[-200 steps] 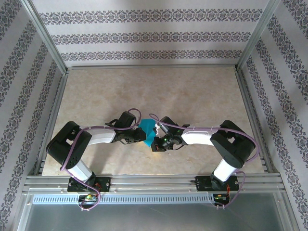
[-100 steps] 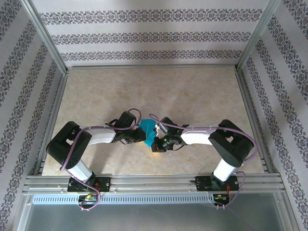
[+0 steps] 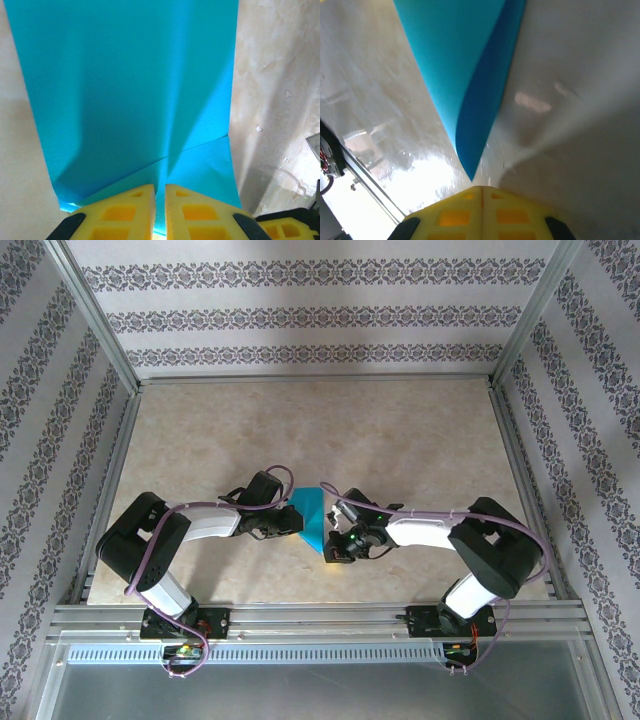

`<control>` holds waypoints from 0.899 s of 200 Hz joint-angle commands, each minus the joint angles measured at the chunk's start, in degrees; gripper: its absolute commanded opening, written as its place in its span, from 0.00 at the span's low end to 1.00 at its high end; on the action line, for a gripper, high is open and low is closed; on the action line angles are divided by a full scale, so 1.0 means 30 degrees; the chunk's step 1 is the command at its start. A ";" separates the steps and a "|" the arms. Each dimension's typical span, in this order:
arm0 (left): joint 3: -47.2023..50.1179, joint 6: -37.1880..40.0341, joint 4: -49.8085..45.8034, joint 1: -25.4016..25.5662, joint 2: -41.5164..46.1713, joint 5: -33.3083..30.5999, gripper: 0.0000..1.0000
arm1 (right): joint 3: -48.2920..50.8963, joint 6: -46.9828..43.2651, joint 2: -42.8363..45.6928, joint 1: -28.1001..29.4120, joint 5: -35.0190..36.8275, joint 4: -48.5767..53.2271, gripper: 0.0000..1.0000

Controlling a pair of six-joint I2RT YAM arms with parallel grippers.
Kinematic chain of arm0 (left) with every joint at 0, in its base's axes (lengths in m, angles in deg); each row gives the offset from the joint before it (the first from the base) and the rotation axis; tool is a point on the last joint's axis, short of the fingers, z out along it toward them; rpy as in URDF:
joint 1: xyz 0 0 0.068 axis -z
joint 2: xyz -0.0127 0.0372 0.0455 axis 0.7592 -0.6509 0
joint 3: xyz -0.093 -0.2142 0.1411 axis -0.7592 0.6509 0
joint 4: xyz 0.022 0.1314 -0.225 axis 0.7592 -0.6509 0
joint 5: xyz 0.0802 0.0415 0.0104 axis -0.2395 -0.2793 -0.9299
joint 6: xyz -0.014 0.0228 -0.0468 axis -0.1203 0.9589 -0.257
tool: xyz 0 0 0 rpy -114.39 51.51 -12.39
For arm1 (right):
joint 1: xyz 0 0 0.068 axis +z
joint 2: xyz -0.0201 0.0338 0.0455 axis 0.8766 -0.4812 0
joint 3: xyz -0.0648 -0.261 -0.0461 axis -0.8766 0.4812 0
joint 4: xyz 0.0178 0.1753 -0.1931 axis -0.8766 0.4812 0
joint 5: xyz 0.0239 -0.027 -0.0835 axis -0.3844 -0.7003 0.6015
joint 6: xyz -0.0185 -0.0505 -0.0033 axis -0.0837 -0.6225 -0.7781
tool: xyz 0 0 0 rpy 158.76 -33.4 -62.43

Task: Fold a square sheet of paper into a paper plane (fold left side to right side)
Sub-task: Third fold the triangle at the center of the table.

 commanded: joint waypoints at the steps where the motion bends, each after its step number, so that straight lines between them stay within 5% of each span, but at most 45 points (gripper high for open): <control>1: 0.0140 0.0308 -0.1764 0.0319 -0.0608 -0.1279 0.15 | -0.0090 -0.0006 0.1434 -0.0077 0.0322 0.1690 0.00; 38: -0.0003 0.0340 -0.1783 0.0361 -0.0586 -0.1300 0.16 | -0.1037 0.0224 0.2362 -0.0002 0.0257 0.1205 0.00; 180: -0.0294 0.0444 -0.1988 0.0491 -0.0674 -0.1337 0.16 | -0.2912 -0.0396 -0.2189 0.0196 0.2109 0.0883 0.00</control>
